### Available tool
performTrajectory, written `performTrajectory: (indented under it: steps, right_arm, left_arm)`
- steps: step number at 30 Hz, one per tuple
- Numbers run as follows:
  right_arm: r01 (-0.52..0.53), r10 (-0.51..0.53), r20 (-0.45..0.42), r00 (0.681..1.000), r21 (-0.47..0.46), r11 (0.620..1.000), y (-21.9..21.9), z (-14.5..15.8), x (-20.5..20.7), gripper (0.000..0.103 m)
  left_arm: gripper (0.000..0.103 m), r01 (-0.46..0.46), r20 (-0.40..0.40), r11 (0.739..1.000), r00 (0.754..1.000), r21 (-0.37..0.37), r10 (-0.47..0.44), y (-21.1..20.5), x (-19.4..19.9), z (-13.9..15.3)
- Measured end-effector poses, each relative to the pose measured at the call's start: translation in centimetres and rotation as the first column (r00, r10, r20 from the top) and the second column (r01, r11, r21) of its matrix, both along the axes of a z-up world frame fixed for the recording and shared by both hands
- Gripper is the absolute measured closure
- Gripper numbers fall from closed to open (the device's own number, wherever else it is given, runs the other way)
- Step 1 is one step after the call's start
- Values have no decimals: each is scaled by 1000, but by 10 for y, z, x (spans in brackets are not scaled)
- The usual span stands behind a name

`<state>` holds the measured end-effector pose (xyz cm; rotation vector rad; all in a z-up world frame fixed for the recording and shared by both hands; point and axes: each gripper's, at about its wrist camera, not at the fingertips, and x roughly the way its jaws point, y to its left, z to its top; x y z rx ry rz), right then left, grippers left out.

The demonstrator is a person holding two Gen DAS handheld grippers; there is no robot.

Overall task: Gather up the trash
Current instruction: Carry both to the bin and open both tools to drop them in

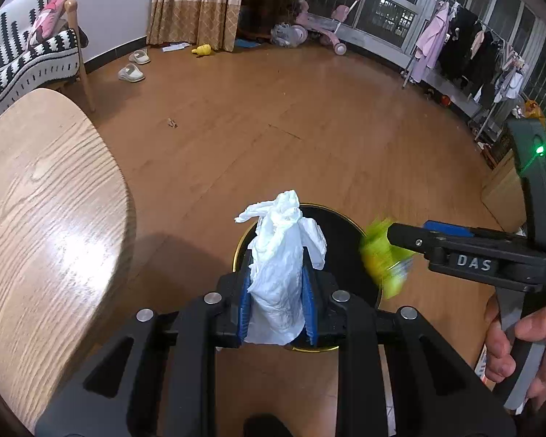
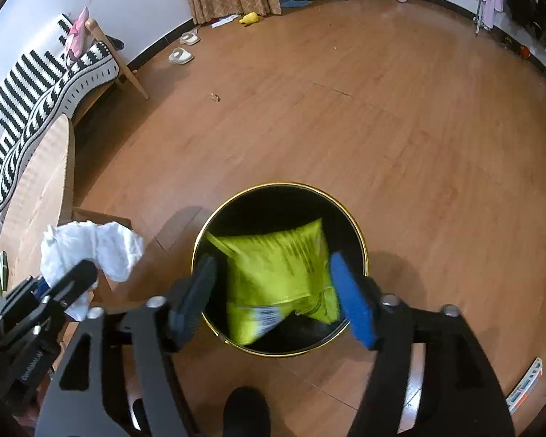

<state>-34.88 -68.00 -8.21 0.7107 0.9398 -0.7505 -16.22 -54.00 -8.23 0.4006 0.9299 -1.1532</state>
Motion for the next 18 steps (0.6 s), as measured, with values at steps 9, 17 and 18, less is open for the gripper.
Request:
performTrajectory:
  steps: [9,17,18]
  right_arm:
    - [37,-37,25,999,-11,999,-3,6,-10,31]
    - [80,-78,62,995,-24,997,-6,17,-21,28]
    - [82,-80,64,995,-25,996,-6,18,-23,28]
  left_arm:
    - [80,38,-31,999,999,3,-38,-14,-8,-8]
    - [36,68,-53,997,996,-27,-70,-21,-11,-15]
    - [34,68,-54,997,996,-24,-69,-21,-11,-15]
